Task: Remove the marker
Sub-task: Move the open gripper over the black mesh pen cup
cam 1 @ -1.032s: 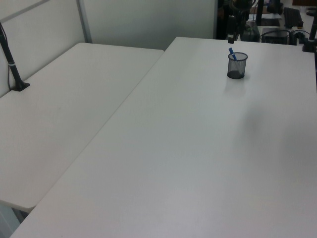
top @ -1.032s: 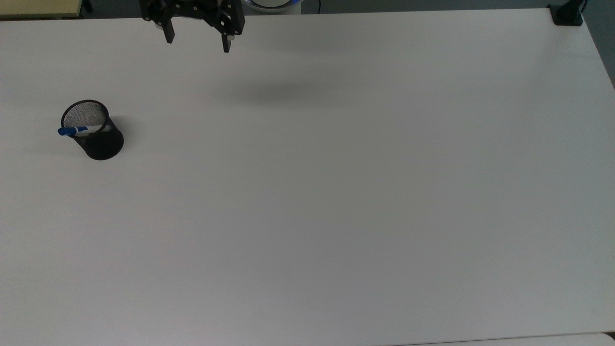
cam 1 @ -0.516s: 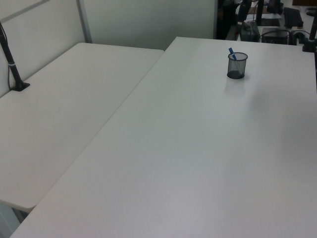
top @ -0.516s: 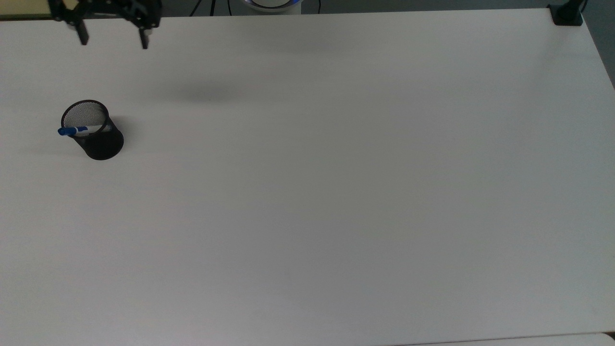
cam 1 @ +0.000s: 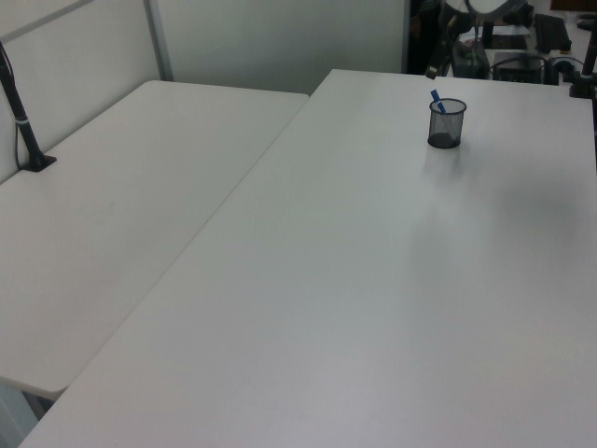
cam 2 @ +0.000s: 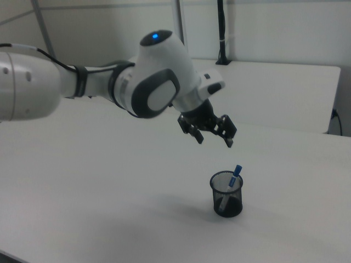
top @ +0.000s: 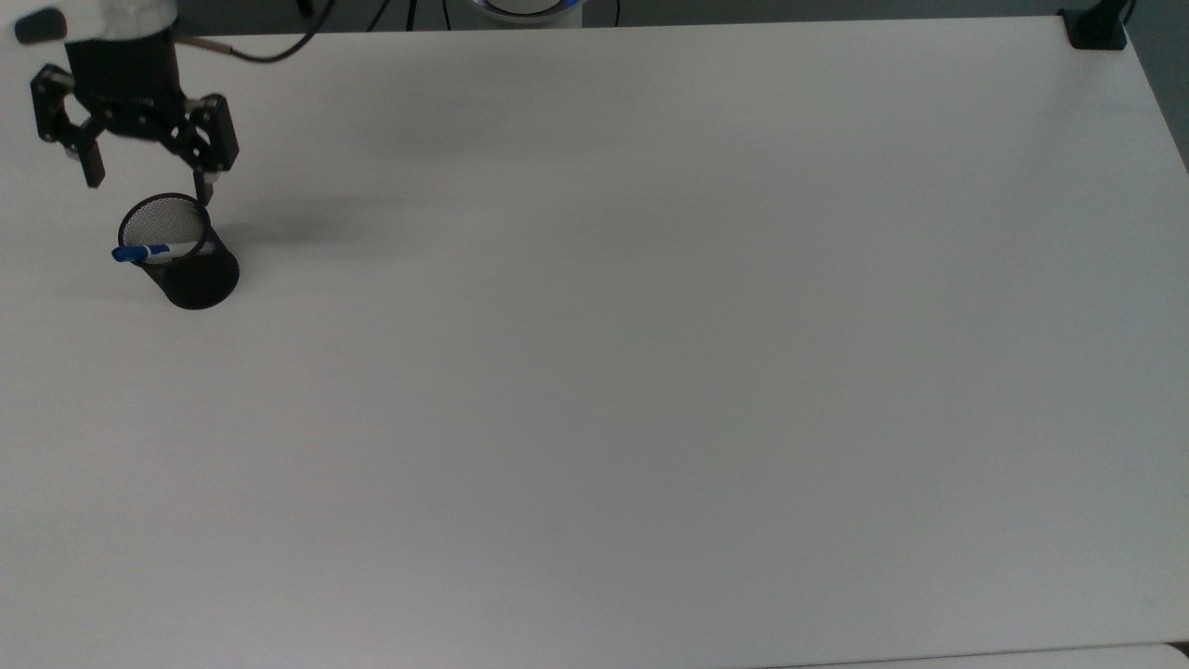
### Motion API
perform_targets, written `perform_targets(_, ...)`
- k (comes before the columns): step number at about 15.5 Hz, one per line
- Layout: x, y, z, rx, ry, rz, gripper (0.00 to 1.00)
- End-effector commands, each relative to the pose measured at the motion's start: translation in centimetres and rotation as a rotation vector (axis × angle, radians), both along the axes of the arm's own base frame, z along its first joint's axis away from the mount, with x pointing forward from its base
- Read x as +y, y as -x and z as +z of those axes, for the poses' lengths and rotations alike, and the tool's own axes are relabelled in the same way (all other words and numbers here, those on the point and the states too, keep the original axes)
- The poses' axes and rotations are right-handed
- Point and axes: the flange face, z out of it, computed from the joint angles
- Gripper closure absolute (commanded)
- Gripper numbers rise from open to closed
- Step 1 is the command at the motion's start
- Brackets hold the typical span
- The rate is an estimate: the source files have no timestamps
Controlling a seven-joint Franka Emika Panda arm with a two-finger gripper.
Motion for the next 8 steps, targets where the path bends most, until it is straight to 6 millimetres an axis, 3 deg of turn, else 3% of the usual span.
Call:
perform_targets(1, -1.4, -0.8, -3.0, -0.023, 0.029, 0.007, 0.00)
perform_targets(8, -3.5, -0.2, -9.2, -0.100, 0.055, -0.027, 0.02)
